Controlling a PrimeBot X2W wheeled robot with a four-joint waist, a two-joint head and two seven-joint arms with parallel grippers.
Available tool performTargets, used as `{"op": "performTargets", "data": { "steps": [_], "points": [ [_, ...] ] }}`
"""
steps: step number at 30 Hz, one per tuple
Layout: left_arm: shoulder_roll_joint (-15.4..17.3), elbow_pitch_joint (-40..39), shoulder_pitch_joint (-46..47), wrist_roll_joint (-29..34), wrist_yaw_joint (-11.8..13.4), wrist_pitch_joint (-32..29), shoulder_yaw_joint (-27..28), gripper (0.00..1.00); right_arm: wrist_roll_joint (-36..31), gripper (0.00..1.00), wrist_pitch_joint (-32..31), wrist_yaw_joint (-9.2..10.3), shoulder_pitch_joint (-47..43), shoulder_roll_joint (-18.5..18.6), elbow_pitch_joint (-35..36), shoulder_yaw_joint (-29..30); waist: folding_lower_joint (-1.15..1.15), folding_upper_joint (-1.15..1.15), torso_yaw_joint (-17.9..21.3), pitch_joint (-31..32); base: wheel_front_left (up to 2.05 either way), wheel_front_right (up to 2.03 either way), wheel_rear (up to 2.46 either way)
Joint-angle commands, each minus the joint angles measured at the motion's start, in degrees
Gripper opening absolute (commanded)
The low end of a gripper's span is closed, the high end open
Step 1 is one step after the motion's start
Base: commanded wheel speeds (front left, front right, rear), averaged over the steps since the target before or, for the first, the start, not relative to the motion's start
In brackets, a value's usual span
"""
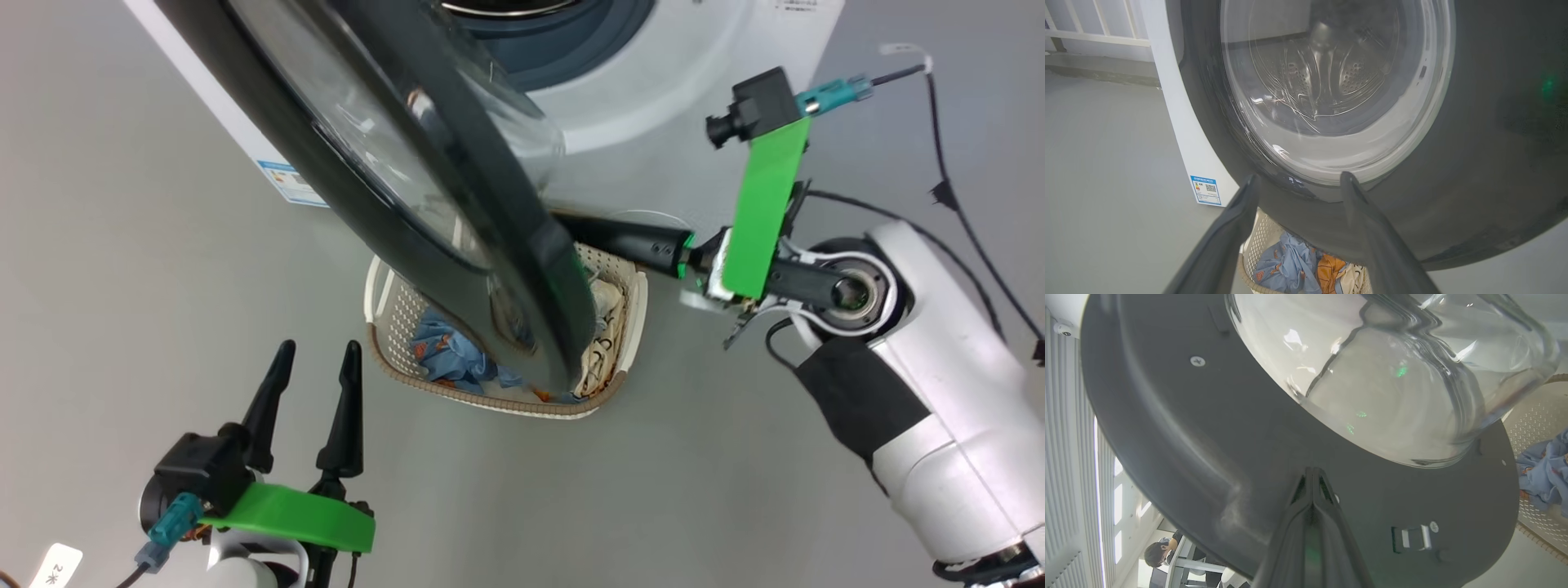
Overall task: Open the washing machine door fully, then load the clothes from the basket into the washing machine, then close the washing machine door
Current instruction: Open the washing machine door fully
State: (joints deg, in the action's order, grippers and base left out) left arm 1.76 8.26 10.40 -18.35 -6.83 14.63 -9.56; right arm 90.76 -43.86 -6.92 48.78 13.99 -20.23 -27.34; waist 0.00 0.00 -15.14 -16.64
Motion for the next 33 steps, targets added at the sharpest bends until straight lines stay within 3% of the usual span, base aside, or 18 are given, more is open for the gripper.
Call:
{"op": "performTargets", "data": {
  "steps": [1, 14, 22, 23, 24, 28, 29, 30, 33],
  "points": [
    [1.1, -1.3, -0.4, 0.4, 0.1, 0.4, 2.0, 1.0, 0.0, 0.0, -0.6, -0.57, -1.8, -2.1, 2.3, -1.1, 0.0, 0.0, -0.5, 0.4, 0.0, 0.0, 0.0],
    [1.1, -1.4, -0.8, 0.2, 0.4, 0.4, 1.8, 1.0, -0.4, 0.0, -1.8, -0.57, -3.8, -4.0, 3.9, -3.1, 0.0, 0.0, -1.8, 1.0, 0.0, 0.0, 0.0],
    [1.1, -0.8, -0.7, 0.6, 0.3, 0.4, 1.6, 1.0, -0.9, 0.0, 0.5, -0.57, -5.2, -3.4, 3.9, -1.6, 0.0, 0.0, -0.9, 2.1, 0.0, 0.0, 0.0],
    [1.1, -0.5, -0.6, 0.7, 0.2, 0.4, 1.5, 1.0, -1.0, 0.08, 1.1, -0.57, -5.5, -3.2, 3.9, -1.2, 0.0, 0.0, -0.7, 2.3, 0.0, 0.0, 0.0],
    [1.1, -0.3, -0.6, 0.8, 0.1, 0.4, 1.5, 1.0, -1.2, 0.24, 1.6, -0.57, -5.8, -2.9, 4.0, -0.8, 0.0, 0.0, -0.4, 2.5, 0.0, 0.0, 0.0],
    [1.1, 0.3, -0.5, 1.3, -0.1, 0.4, 2.4, 1.0, -2.0, 0.48, 3.6, -0.57, -7.3, -1.7, 4.1, -0.1, 0.0, 0.0, 1.0, 3.5, 0.0, 0.0, 0.0],
    [1.1, 0.4, -0.6, 1.4, -0.1, 0.4, 2.7, 1.0, -2.2, 0.8, 4.1, -0.57, -7.8, -1.3, 4.2, -0.1, 0.0, 0.0, 1.4, 3.8, 0.0, 0.0, 0.0],
    [1.1, 0.5, -0.7, 1.5, -0.2, 0.4, 2.9, 1.0, -2.4, 1.0, 4.5, -0.57, -8.4, -0.9, 4.1, -0.1, 0.0, 0.0, 1.8, 4.1, 0.0, 0.0, 0.0],
    [1.1, 0.8, -1.2, 1.8, -0.3, 0.4, 3.5, 1.0, -2.5, 1.0, 5.9, -0.57, -10.1, 0.2, 4.1, 0.3, 0.0, 0.0, 3.1, 5.0, 0.0, 0.0, 0.0]
  ]
}}
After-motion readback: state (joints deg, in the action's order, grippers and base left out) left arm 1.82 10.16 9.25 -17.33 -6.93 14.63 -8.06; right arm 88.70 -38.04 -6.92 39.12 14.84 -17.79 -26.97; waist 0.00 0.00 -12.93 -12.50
